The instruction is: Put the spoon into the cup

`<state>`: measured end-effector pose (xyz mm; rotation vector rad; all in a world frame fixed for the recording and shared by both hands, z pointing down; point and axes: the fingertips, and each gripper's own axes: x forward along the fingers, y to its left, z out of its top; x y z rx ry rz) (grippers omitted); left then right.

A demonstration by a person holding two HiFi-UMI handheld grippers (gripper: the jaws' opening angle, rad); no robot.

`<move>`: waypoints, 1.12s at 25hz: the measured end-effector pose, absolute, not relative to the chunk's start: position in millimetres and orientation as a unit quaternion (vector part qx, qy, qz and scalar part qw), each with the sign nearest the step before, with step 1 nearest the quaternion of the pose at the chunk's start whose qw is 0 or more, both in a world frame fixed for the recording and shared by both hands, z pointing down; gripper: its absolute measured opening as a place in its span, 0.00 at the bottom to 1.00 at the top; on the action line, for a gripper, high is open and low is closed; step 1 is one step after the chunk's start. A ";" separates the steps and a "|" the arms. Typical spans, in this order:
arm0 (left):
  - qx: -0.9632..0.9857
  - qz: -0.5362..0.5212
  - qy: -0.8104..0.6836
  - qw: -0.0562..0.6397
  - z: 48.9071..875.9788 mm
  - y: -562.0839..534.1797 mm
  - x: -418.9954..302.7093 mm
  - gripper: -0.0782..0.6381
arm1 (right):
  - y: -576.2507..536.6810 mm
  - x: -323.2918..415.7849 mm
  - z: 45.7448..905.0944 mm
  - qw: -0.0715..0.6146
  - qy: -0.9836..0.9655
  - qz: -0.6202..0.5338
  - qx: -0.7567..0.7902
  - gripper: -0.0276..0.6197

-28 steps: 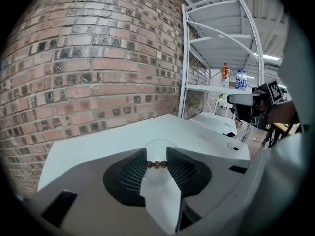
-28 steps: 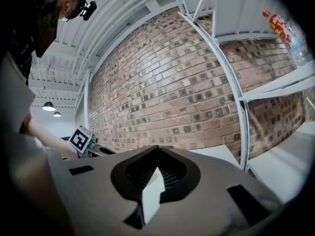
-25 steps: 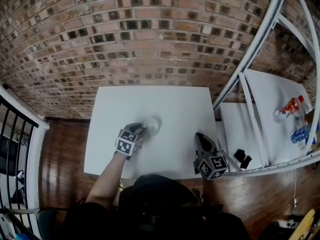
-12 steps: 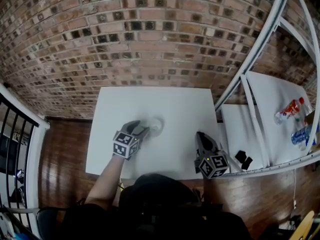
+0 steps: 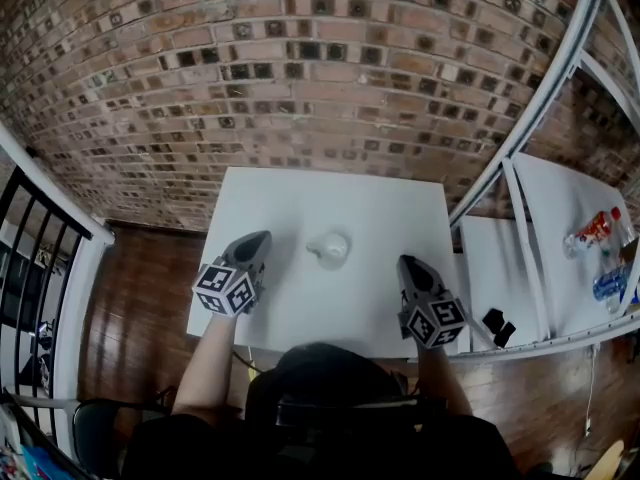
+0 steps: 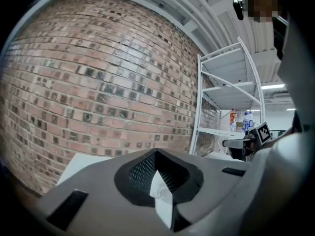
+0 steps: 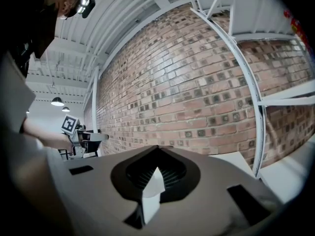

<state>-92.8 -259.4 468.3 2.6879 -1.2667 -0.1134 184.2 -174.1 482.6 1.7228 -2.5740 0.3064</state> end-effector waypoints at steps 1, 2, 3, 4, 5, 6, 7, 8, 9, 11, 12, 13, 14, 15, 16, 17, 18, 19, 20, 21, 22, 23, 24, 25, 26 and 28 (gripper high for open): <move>0.896 -0.038 -0.436 0.081 467.9 -256.4 -103.2 0.11 | -175.6 180.6 481.5 0.015 -0.829 0.097 0.550 0.05; 0.891 -0.039 -0.445 0.078 467.5 -252.7 -113.0 0.11 | -176.5 177.3 480.9 0.013 -0.831 0.097 0.548 0.05; 0.888 -0.042 -0.452 0.076 466.8 -248.5 -122.1 0.11 | -177.2 174.7 480.9 0.012 -0.831 0.099 0.548 0.05; 0.885 -0.047 -0.458 0.075 466.1 -243.8 -130.4 0.11 | -177.8 172.7 481.7 0.010 -0.831 0.101 0.548 0.05; 0.882 -0.054 -0.463 0.076 465.6 -238.6 -138.0 0.11 | -178.4 171.2 483.9 0.009 -0.830 0.106 0.548 0.05; 0.879 -0.059 -0.466 0.077 465.6 -232.9 -144.7 0.11 | -179.0 170.0 487.4 0.008 -0.829 0.112 0.548 0.05; 0.878 -0.062 -0.469 0.077 466.2 -227.0 -150.6 0.11 | -179.2 168.8 491.7 0.009 -0.828 0.118 0.549 0.05; 0.876 -0.063 -0.472 0.078 467.2 -221.5 -155.9 0.11 | -178.8 167.4 495.8 0.011 -0.826 0.125 0.550 0.05; 0.874 -0.063 -0.475 0.078 468.5 -216.8 -160.6 0.11 | -178.0 165.4 499.1 0.013 -0.825 0.129 0.550 0.05; 0.871 -0.061 -0.482 0.080 470.3 -209.9 -168.5 0.11 | -175.5 160.2 502.6 0.016 -0.825 0.135 0.548 0.05; 0.869 -0.062 -0.485 0.080 470.6 -207.2 -171.2 0.11 | -174.3 158.4 503.9 0.017 -0.826 0.138 0.547 0.05; 0.867 -0.064 -0.487 0.079 470.4 -204.7 -173.2 0.11 | -173.3 157.3 505.1 0.017 -0.826 0.141 0.545 0.05; 0.866 -0.066 -0.489 0.078 470.0 -202.3 -174.5 0.11 | -172.1 156.8 506.3 0.017 -0.826 0.142 0.545 0.05; 0.866 -0.068 -0.490 0.077 469.8 -200.2 -175.2 0.11 | -170.8 156.7 507.3 0.018 -0.826 0.143 0.544 0.05; 0.866 -0.068 -0.490 0.077 470.0 -198.2 -175.2 0.11 | -169.3 156.7 507.8 0.018 -0.826 0.143 0.545 0.05; 0.866 -0.068 -0.489 0.078 470.5 -196.3 -174.9 0.11 | -167.8 156.9 508.0 0.018 -0.825 0.143 0.546 0.05; 0.867 -0.068 -0.488 0.078 470.8 -194.5 -174.6 0.11 | -166.3 157.5 508.0 0.018 -0.825 0.142 0.547 0.05; 0.867 -0.068 -0.488 0.078 471.2 -192.8 -174.5 0.11 | -164.9 158.3 507.9 0.018 -0.824 0.141 0.549 0.05; 0.866 -0.068 -0.488 0.080 471.9 -191.6 -174.8 0.11 | -163.6 159.0 507.7 0.017 -0.823 0.141 0.550 0.05; 0.865 -0.068 -0.490 0.082 472.9 -191.2 -175.7 0.11 | -162.6 159.3 507.1 0.015 -0.823 0.140 0.550 0.05; 0.863 -0.067 -0.493 0.085 474.2 -191.6 -177.3 0.11 | -161.7 159.1 506.0 0.013 -0.824 0.139 0.549 0.05; 0.861 -0.067 -0.497 0.088 475.6 -192.2 -178.7 0.11 | -160.9 159.2 504.8 0.011 -0.824 0.137 0.549 0.05; 0.859 -0.067 -0.499 0.090 477.5 -192.5 -179.0 0.11 | -159.6 160.3 504.0 0.011 -0.824 0.135 0.550 0.05; 0.859 -0.067 -0.499 0.093 480.0 -191.7 -177.6 0.11 | -157.9 162.8 503.9 0.012 -0.823 0.134 0.553 0.05; 0.860 -0.067 -0.497 0.097 482.7 -190.2 -175.0 0.11 | -155.7 166.2 504.7 0.014 -0.821 0.134 0.555 0.05; 0.862 -0.066 -0.492 0.103 487.2 -187.4 -169.9 0.11 | -151.9 172.0 506.8 0.014 -0.816 0.138 0.561 0.05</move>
